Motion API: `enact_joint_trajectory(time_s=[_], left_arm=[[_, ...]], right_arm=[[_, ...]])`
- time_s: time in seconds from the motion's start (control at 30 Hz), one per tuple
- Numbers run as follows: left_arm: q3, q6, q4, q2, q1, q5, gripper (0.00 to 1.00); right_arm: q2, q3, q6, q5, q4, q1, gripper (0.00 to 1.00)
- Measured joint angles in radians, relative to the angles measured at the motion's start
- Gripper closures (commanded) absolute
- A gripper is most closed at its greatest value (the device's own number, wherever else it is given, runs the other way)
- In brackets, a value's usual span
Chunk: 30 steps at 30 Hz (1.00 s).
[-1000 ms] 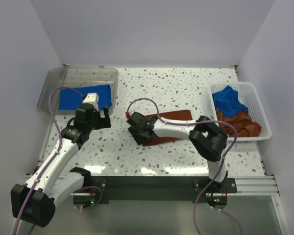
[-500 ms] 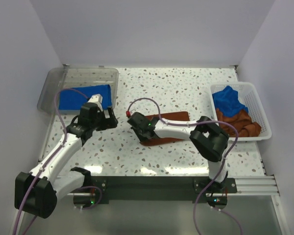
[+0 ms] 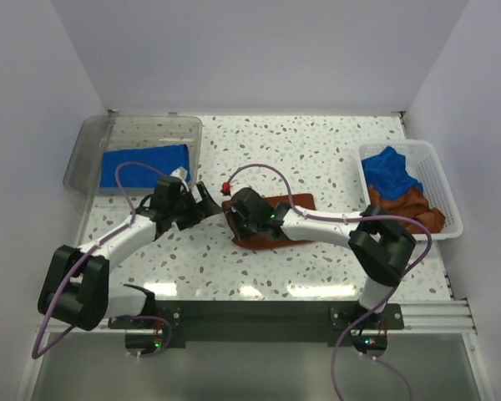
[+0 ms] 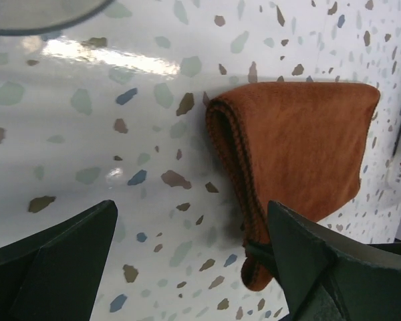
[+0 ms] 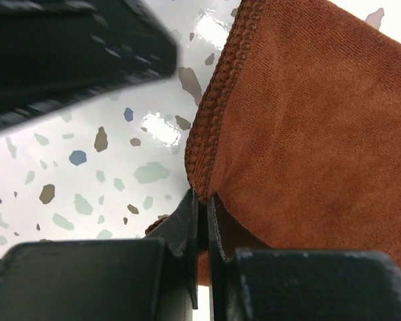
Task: Fold and stack the towels
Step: Neatly place the folded towel into the bin
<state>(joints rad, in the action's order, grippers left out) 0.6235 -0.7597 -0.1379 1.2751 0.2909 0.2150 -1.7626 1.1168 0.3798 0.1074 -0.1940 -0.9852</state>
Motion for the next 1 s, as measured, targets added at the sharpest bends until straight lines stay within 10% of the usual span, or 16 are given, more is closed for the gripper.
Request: enact_joint_trajectory(time_s=[0.53,0.73,0.93,1.0], left_arm=[[-0.010,-0.195,0.242,0.214,0.169,-0.014,0.13],[-0.029,-0.239,0.324,0.249,0.191,-0.023,0.37],[-0.050,-0.255,0.336,0.266,0.203,-0.033,0.95],[-0.047,-0.242,0.336,0.266,0.206,-0.035,1.00]], right_arm=[[0.010,-0.108,0.084,-0.048,0.164,0.012,1.00],[0.018,-0.125,0.104,-0.055,0.212,0.012,1.00],[0.018,-0.135,0.116,-0.059,0.236,0.012,1.00],[0.018,-0.141,0.117,-0.063,0.241,0.012,1.00]])
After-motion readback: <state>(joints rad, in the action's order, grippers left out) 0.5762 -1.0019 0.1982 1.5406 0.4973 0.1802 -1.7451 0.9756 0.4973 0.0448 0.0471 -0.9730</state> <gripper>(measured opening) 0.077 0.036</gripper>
